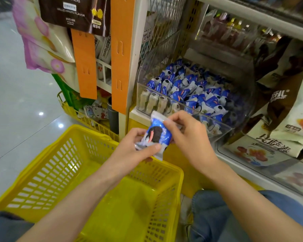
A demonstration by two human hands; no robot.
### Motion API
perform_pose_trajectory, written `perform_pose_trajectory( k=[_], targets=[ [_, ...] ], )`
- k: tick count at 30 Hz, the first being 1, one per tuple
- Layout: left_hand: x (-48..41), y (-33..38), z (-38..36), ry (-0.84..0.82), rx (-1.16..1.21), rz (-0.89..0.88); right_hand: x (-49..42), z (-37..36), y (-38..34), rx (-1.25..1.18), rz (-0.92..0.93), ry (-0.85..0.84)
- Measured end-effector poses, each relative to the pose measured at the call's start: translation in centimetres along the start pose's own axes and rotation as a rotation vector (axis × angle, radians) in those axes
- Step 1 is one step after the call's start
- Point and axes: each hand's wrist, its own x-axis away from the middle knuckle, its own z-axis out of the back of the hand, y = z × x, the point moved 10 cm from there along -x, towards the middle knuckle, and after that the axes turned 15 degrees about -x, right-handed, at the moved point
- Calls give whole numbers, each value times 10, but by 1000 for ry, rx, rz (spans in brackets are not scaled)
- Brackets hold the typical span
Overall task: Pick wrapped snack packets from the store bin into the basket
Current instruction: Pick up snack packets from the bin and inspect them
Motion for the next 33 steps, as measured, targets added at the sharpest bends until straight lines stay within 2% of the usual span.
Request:
perform_pose_trajectory(
  k=[2, 4, 7, 9, 11, 13, 15, 17, 24, 33],
  targets=[
    [0, 0, 9, 95, 67, 1, -4, 3, 18, -193, -158, 51],
    [0, -1, 21, 182, 101, -7, -4, -2, 34, -257, -281, 19],
    [0, -6, 39, 295, 63, -9, 5, -25, 58, -148, -469, -200],
    [-1, -7, 47, 357, -20, -14, 14, -37, 66, -91, -515, -306],
    [-1, -5, 50, 373, -149, -45, 13, -38, 60, 49, -403, -308],
    [-1, 1, 49, 359, -268, -102, 7, -34, 41, 126, -206, -257],
    [0, 9, 41, 320, -371, -180, 5, -35, 24, 82, -85, -248],
    [3, 16, 31, 278, -439, -241, 6, -37, 16, 21, -56, -260],
    [2, 10, 34, 290, -297, -191, 4, -37, 20, -132, -151, -243],
    [1, 14, 29, 191, -221, -160, 11, -35, -10, 25, 119, -212]
  ],
)
